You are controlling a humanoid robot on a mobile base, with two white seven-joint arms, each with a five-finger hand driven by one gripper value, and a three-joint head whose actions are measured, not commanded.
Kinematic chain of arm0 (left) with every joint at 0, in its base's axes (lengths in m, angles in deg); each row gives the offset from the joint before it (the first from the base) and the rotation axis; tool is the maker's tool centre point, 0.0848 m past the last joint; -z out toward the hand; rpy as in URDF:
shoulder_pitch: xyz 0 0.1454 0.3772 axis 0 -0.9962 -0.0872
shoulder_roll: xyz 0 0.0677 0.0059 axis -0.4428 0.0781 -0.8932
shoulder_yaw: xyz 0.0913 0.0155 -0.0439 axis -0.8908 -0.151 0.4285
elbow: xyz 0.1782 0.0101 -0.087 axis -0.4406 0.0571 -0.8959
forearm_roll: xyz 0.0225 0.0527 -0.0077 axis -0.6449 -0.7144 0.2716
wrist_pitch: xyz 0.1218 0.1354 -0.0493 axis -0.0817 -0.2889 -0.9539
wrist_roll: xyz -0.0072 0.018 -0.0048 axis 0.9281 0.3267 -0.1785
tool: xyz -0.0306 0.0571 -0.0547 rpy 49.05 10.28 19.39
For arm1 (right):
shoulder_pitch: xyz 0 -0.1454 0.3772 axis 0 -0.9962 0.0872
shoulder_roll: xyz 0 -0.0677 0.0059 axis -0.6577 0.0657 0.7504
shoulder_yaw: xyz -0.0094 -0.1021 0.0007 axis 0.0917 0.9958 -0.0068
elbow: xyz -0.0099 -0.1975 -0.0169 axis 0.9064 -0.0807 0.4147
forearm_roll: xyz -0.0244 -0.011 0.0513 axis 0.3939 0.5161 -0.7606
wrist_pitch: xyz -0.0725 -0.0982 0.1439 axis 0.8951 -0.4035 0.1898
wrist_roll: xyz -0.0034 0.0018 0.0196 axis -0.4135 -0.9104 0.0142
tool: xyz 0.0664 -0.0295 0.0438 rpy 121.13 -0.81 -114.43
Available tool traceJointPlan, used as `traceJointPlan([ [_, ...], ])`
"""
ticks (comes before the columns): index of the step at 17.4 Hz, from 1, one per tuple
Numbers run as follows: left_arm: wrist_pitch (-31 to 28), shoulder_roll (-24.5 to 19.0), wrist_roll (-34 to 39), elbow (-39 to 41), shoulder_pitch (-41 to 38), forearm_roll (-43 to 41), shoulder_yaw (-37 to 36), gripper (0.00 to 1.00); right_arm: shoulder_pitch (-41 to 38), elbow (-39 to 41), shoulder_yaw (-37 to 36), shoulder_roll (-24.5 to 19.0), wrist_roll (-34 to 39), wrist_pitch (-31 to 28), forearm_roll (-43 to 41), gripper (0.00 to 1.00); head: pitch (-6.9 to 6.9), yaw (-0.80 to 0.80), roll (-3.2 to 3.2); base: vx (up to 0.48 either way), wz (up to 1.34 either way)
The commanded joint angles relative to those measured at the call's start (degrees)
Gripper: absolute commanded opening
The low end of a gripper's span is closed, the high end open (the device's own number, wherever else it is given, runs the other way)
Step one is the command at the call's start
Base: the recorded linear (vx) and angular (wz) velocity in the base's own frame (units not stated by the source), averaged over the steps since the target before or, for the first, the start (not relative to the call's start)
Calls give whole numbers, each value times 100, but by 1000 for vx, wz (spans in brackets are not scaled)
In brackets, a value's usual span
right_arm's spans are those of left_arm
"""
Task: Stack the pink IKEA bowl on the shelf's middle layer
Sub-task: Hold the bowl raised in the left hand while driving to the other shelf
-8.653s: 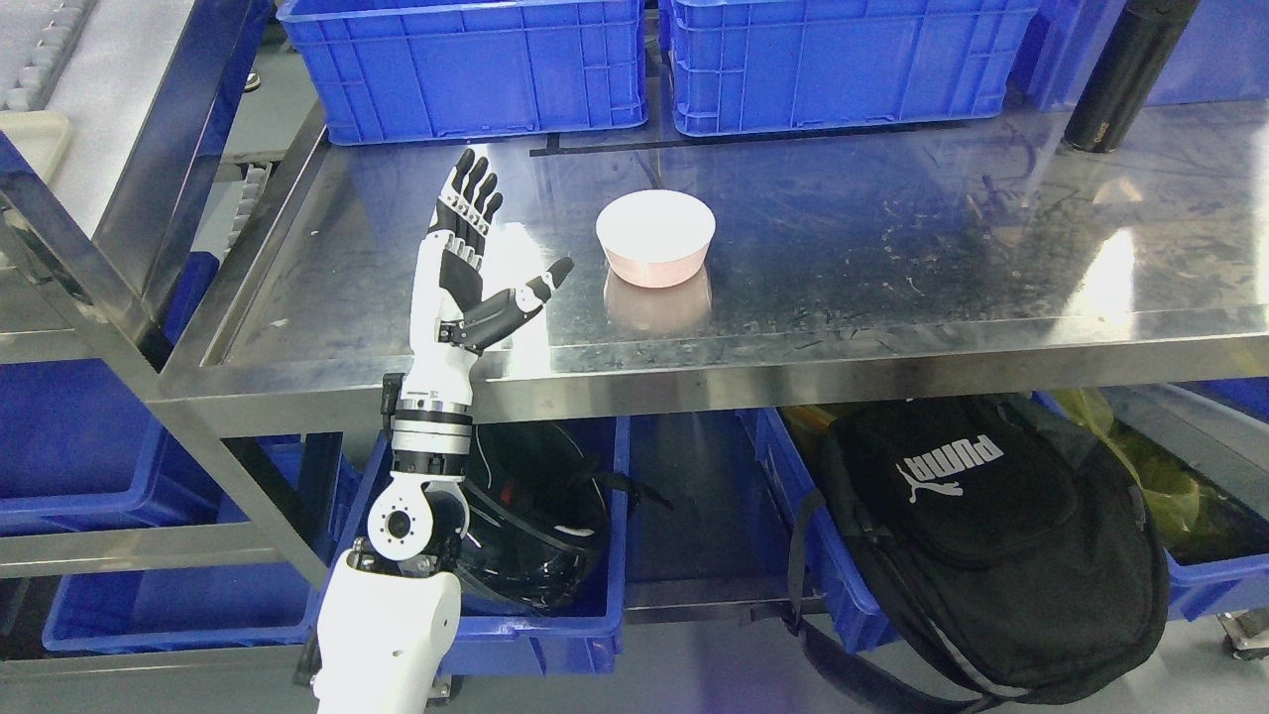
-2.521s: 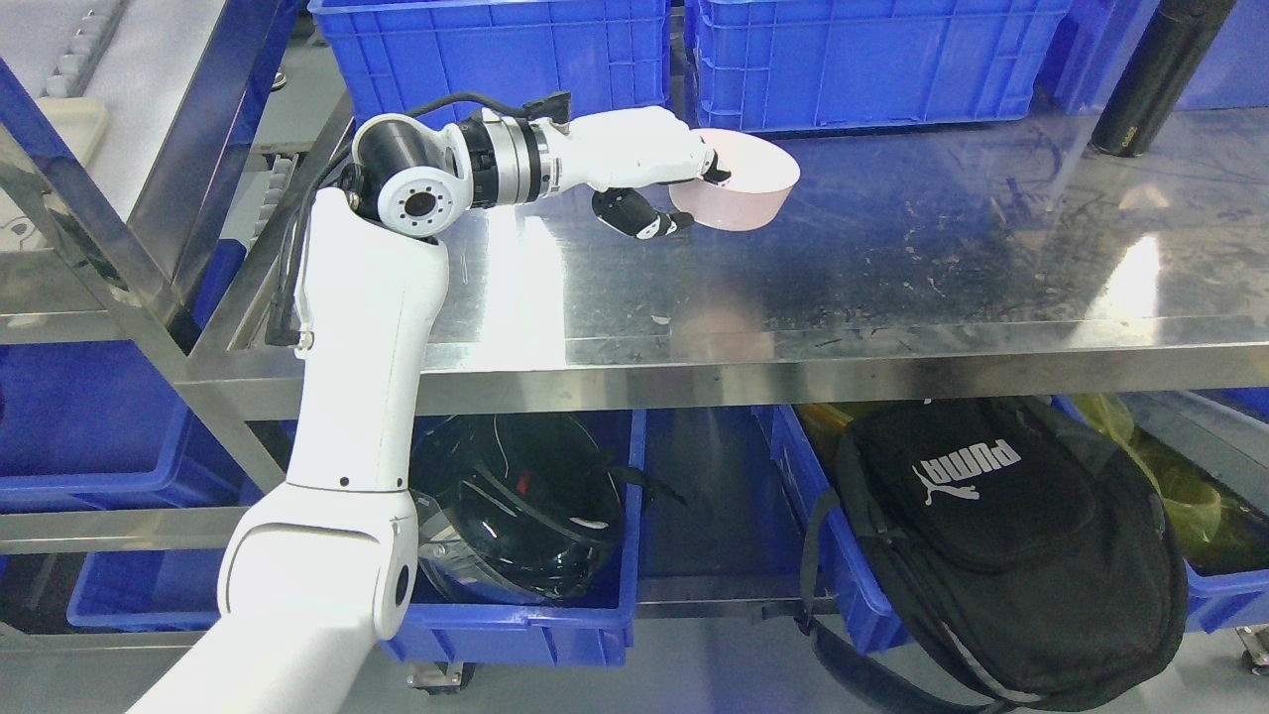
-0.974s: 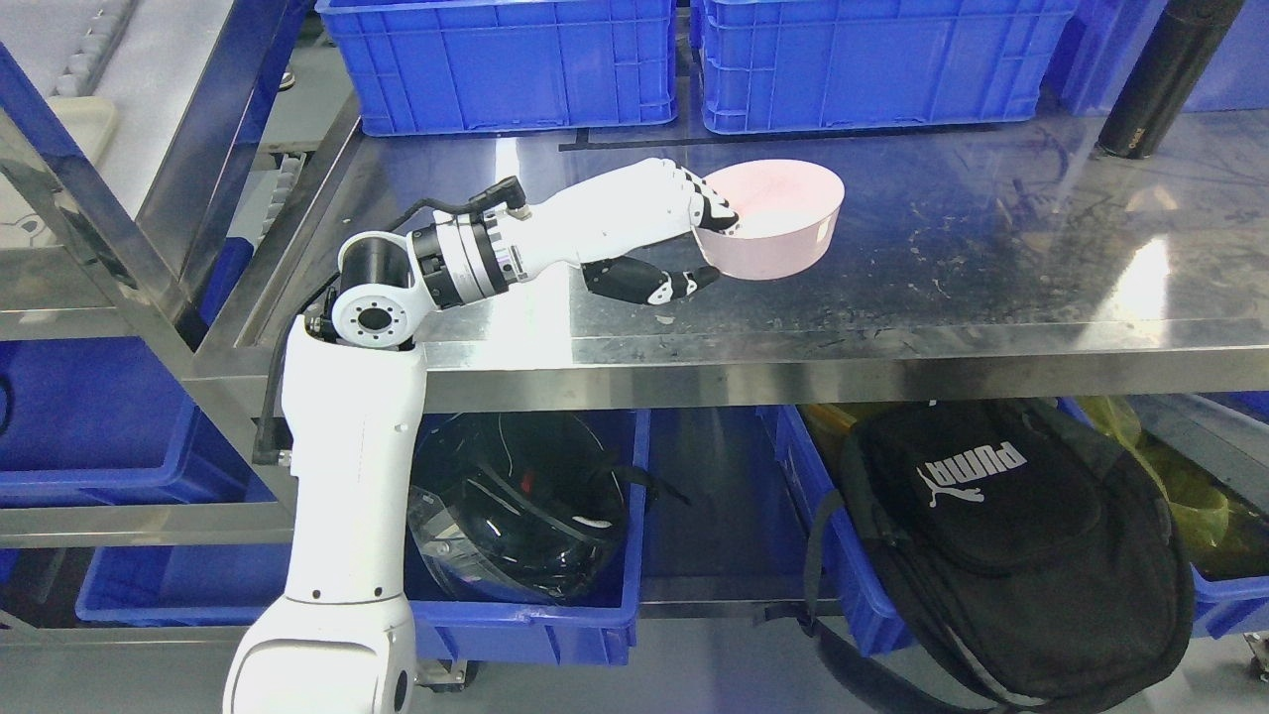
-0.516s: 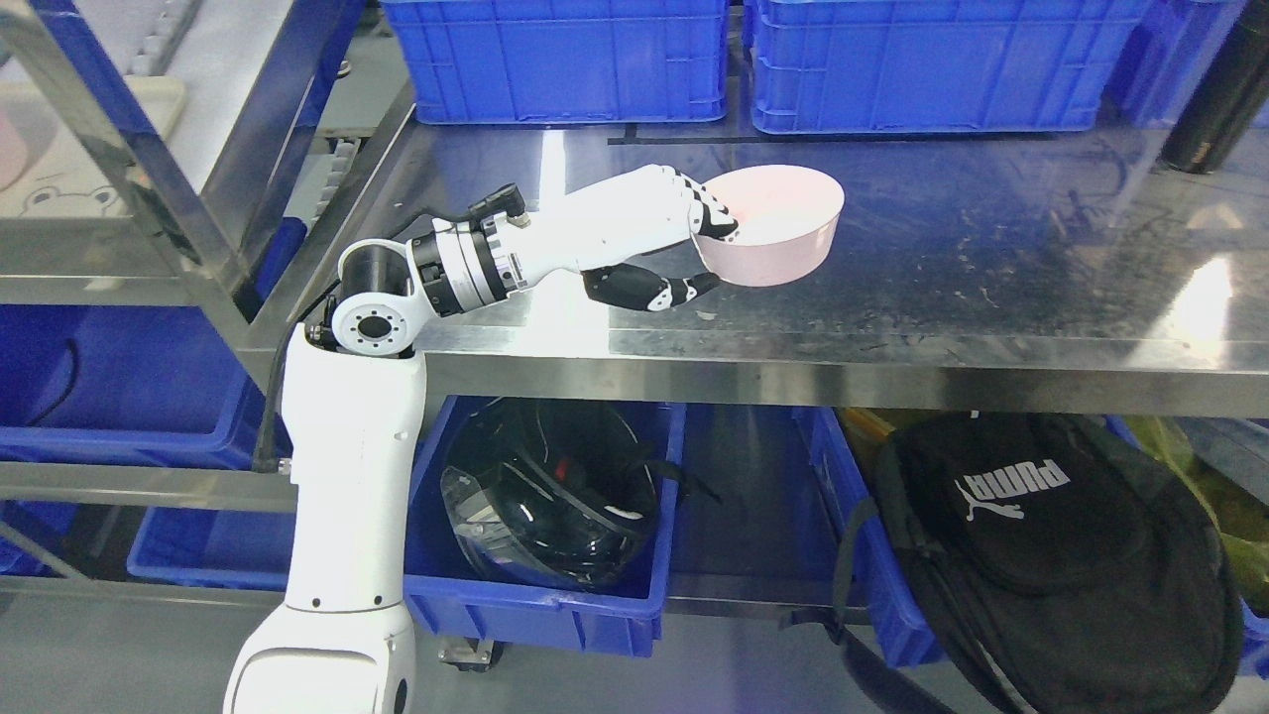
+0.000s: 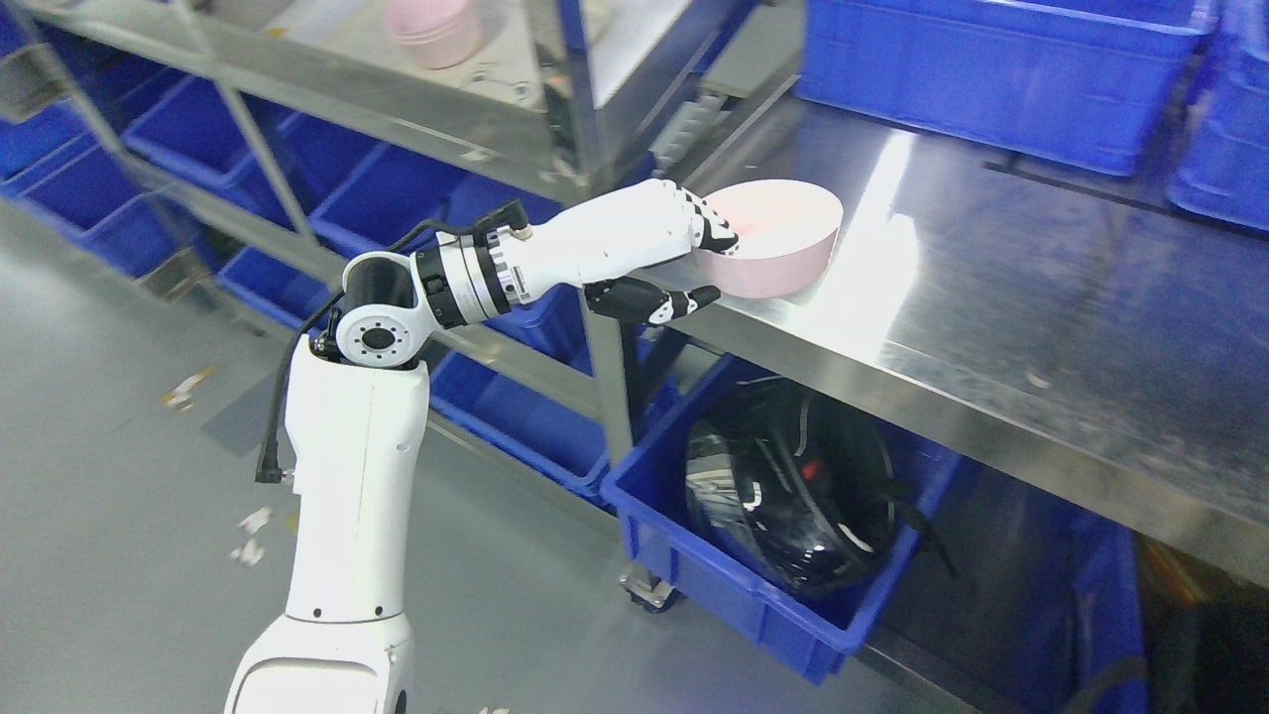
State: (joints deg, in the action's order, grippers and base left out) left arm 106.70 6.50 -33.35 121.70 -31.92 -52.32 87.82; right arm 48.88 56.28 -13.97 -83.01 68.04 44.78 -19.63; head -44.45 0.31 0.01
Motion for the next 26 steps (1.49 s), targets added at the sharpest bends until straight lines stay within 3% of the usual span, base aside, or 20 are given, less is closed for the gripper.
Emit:
traceJointPlan([
  [1,-2,-100,-10,28,-25,-4,-47,1,-132,100,0,100,28,2,0,100,0,0,0,-16,1252],
  [7,-2,-100,-10,28,-402,-21,95,1,-132,100,0,100,28,2,0,100,-1,0,0,-22,923],
  [26,-2,-100,-2,133,-482,-12,605,1,-132,100,0,100,28,2,0,100,-2,0,0,62,712],
])
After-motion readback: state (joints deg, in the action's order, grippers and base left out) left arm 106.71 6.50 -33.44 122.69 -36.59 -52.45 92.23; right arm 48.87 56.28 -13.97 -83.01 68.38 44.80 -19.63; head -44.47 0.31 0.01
